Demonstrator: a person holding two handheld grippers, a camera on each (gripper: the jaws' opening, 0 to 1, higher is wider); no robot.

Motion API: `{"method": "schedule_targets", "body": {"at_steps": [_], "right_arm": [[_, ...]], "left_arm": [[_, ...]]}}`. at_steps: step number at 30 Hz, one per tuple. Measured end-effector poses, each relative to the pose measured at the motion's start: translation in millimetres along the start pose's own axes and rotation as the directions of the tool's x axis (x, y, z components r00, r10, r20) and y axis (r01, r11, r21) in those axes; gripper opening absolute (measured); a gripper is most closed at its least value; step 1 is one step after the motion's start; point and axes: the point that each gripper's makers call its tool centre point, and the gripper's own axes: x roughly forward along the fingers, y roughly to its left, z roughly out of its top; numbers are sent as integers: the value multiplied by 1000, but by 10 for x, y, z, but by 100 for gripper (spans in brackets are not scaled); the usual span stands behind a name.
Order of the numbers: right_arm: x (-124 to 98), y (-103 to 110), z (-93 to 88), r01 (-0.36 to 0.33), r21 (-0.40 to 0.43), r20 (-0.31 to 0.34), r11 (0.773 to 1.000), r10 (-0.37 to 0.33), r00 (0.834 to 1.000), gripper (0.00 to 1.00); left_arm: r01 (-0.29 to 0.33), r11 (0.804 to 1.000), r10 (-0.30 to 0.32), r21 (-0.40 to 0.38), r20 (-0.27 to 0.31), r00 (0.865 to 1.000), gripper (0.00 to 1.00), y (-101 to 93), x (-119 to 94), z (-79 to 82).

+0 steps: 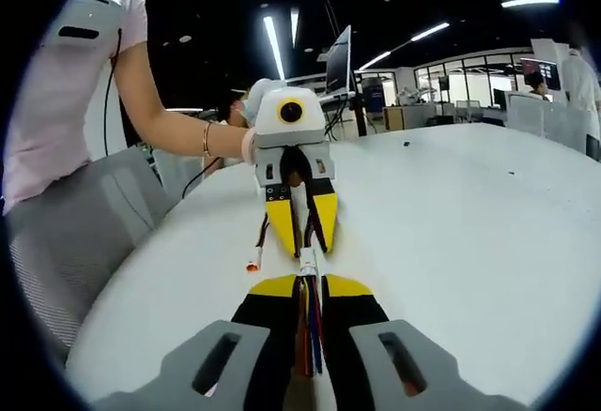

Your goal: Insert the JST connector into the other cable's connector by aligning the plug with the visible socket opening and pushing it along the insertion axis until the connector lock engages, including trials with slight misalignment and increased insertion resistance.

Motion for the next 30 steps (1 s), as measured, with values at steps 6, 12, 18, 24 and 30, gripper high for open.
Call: {"method": "schedule_targets", "body": {"at_steps": [6, 12, 18, 24, 30], "right_arm": [[-37, 30, 109, 11, 5, 23, 1000, -11, 1000, 12], [-148, 146, 216, 18, -10, 28, 1000, -18, 999, 13], [-325, 269, 163, 9, -36, 11, 999, -9, 1000, 15], [-326, 379, 45, -10, -18, -3, 1000, 10, 1000, 20], [-265, 425, -116, -25, -16, -34, 1000, 24, 999, 18]], "left_arm": [[-13, 1000, 12, 11, 9, 1000, 6, 6, -35, 75], [-14, 999, 14, 51, 6, 1000, 7, -39, -176, 123], [-48, 997, 46, 53, 27, 999, 10, -171, -267, 165], [-65, 998, 65, 10, 34, 997, 10, -290, -268, 66], [-77, 996, 78, -36, 25, 997, 10, -430, -246, -70]]}}
